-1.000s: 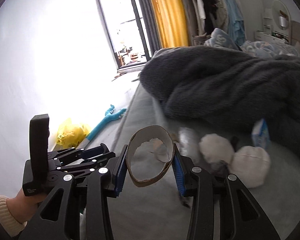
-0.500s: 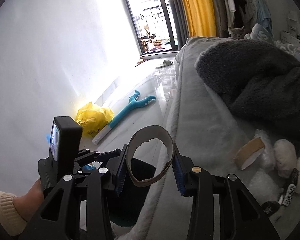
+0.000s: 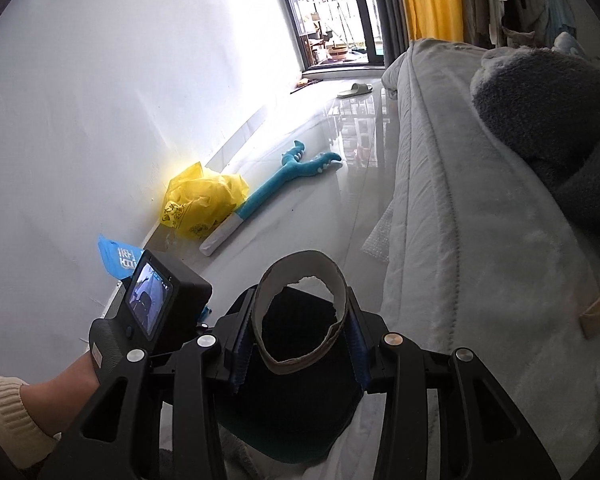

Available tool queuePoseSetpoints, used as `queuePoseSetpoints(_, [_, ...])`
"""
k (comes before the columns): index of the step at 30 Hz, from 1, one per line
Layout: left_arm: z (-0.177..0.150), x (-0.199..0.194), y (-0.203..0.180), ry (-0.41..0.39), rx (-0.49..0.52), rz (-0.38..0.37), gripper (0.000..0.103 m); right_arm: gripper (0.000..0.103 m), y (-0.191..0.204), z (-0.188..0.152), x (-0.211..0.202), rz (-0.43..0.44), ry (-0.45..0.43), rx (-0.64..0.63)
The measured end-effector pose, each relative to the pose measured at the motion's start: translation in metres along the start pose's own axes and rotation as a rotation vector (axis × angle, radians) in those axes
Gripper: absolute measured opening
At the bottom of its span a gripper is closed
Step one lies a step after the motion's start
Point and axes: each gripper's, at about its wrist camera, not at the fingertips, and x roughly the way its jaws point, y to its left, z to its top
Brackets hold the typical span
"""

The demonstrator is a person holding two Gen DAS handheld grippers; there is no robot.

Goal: Collect trash
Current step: 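Open the right tool to drop the tape core into the bin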

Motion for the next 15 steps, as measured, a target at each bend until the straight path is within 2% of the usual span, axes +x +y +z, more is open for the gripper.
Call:
queuePoseSetpoints(5, [-0.009, 0.003, 0.011, 0.053, -0.011, -0.036, 0.041, 0.042, 0.004, -0.004, 0.022, 0.013, 0.058, 0.017])
queuePoseSetpoints(8, [-0.012, 0.001, 0.015, 0.067, -0.020, -0.053, 0.061, 0.042, 0.006, -0.007, 0.036, 0.011, 0.092, 0.017])
queuePoseSetpoints(15, [-0.012, -0.019, 0.029, 0.016, -0.042, -0.065, 0.063, 0.042, 0.006, -0.016, 0.060, -0.005, 0.158, 0.029])
